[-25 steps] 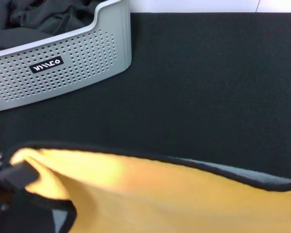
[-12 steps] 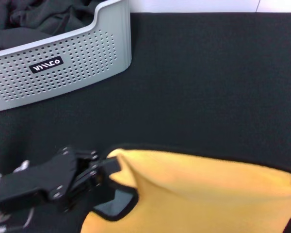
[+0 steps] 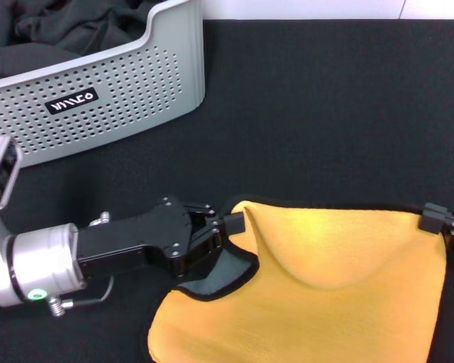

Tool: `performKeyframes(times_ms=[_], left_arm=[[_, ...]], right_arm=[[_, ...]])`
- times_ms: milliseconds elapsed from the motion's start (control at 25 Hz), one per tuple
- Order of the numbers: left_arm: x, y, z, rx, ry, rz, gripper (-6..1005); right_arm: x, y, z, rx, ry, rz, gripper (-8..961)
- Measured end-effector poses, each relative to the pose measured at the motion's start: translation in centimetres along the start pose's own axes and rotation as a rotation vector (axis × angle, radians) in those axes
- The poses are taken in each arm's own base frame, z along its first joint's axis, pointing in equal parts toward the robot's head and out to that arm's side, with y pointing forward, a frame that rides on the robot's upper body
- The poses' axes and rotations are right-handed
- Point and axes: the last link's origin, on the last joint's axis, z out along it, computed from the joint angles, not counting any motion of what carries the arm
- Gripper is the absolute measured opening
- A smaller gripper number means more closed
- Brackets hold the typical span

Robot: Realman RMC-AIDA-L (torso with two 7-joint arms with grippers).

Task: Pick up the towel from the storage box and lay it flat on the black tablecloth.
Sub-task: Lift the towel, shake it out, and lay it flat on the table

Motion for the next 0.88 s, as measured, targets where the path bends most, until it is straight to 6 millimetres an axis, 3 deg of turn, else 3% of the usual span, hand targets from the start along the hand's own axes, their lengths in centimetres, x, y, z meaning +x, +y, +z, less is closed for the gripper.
performKeyframes(times_ms=[360, 880], left_arm=[[0.4, -3.5, 1.7, 0.083, -0.226, 0.043, 10], [5.6, -7.9, 1.9, 0.260, -0.440, 0.207, 19]], right_arm=[[1.3, -2.6, 1.0, 0.099, 0.065, 0.000, 55], [0.8, -5.9, 2.5, 0.198, 0.120, 0.006, 59]])
